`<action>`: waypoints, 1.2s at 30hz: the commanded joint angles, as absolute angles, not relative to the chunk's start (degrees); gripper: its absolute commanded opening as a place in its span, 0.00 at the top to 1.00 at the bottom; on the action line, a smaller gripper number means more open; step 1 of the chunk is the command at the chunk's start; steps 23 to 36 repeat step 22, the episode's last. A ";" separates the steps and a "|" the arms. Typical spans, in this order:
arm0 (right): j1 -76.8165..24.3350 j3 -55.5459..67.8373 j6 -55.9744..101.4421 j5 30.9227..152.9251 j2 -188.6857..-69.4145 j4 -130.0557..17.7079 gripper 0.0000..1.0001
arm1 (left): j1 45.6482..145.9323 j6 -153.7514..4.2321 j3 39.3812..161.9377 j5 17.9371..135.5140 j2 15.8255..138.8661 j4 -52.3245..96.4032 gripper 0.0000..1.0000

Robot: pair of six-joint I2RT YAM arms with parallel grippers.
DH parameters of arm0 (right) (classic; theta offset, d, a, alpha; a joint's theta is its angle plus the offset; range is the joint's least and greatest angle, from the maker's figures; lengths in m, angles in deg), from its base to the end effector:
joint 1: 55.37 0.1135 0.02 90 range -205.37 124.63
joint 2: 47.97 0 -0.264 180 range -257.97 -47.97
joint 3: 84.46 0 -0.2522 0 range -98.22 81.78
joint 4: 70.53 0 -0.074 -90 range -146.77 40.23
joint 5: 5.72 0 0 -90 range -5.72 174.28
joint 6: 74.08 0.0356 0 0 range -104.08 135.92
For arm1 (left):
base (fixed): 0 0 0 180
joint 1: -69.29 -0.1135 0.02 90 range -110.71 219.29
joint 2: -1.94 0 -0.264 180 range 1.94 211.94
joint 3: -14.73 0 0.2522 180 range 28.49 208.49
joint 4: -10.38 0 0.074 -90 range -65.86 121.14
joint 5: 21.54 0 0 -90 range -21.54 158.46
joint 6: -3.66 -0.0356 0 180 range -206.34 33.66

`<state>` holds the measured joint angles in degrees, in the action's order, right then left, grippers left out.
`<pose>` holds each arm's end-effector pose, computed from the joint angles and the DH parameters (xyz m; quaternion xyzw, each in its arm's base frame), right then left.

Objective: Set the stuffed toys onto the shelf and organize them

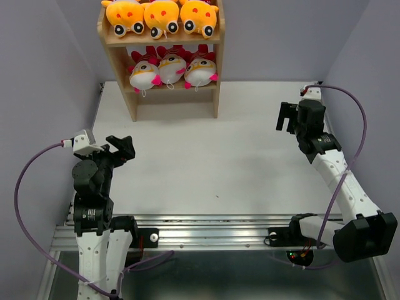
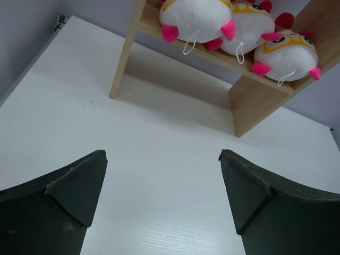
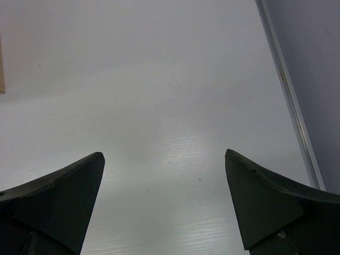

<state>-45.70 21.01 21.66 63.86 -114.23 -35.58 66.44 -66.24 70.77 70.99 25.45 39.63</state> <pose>0.2576 0.0313 0.3432 0.0643 0.8404 -0.0803 0.5321 0.0999 0.0034 0.3607 -0.1208 0.6759 -0.1240 0.7164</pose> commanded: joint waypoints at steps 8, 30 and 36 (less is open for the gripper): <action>-46.67 22.27 20.49 61.78 -109.76 -37.87 0.00 | 66.30 -64.45 68.31 71.01 27.43 36.98 0.01; -46.67 24.38 21.46 63.36 -109.58 -39.01 0.00 | 66.30 -65.24 67.87 70.40 28.04 36.18 0.01; -46.67 24.38 21.46 63.36 -109.58 -39.01 0.00 | 66.30 -65.24 67.87 70.40 28.04 36.18 0.01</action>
